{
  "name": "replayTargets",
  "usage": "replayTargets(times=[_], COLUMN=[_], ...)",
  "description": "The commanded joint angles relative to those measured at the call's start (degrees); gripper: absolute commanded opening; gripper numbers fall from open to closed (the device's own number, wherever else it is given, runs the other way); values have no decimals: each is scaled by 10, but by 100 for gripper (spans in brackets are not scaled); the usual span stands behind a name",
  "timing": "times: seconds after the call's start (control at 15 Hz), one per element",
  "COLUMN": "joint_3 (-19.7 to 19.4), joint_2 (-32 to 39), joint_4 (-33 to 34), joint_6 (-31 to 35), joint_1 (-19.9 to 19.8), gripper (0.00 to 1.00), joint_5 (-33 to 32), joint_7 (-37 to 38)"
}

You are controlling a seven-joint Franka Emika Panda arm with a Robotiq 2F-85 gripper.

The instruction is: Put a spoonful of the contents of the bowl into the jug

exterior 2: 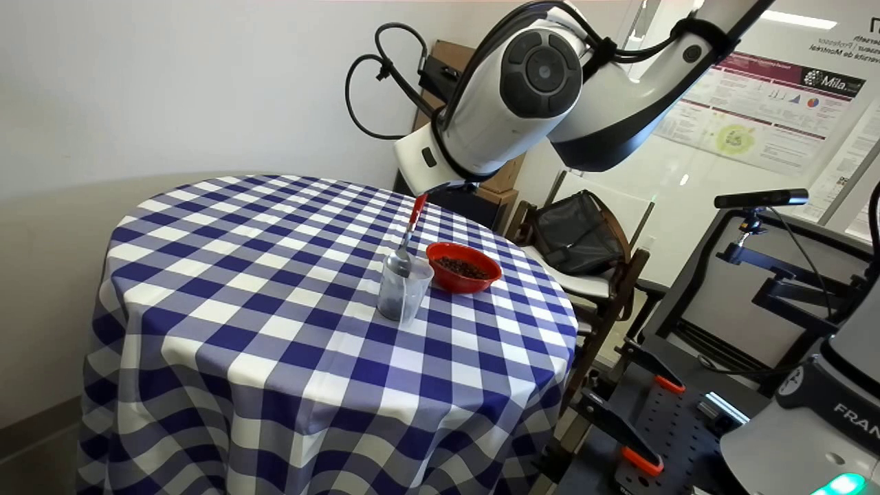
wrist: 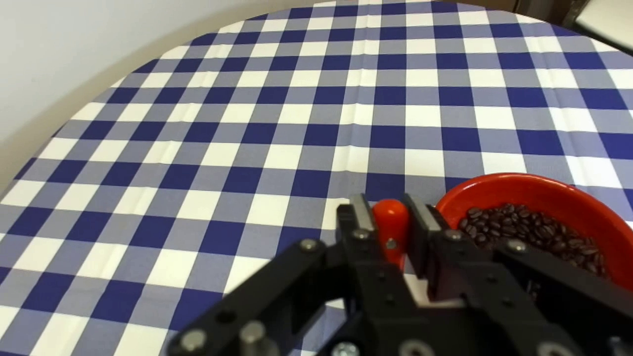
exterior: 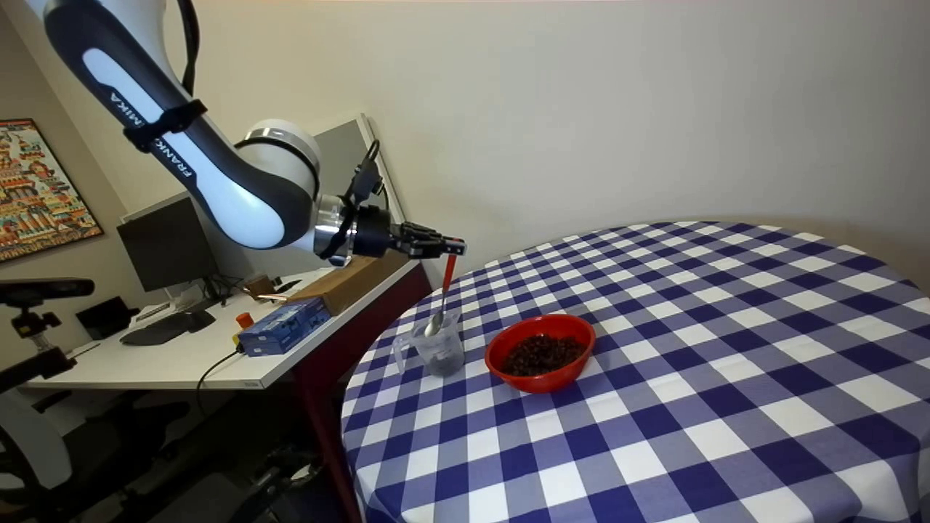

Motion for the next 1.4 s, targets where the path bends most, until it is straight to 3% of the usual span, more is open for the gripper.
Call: replayTargets(times=[0.0, 0.6, 1.33], joint_3=[0, -3, -24], joint_2=[-31, -51, -75], joint_4=[-24, -34, 18], joint_6=[-5, -5, -8], joint_1=[0, -4, -26], gripper=[5, 5, 5], joint_5=[-39, -88, -66], joint_7=[32, 66, 87])
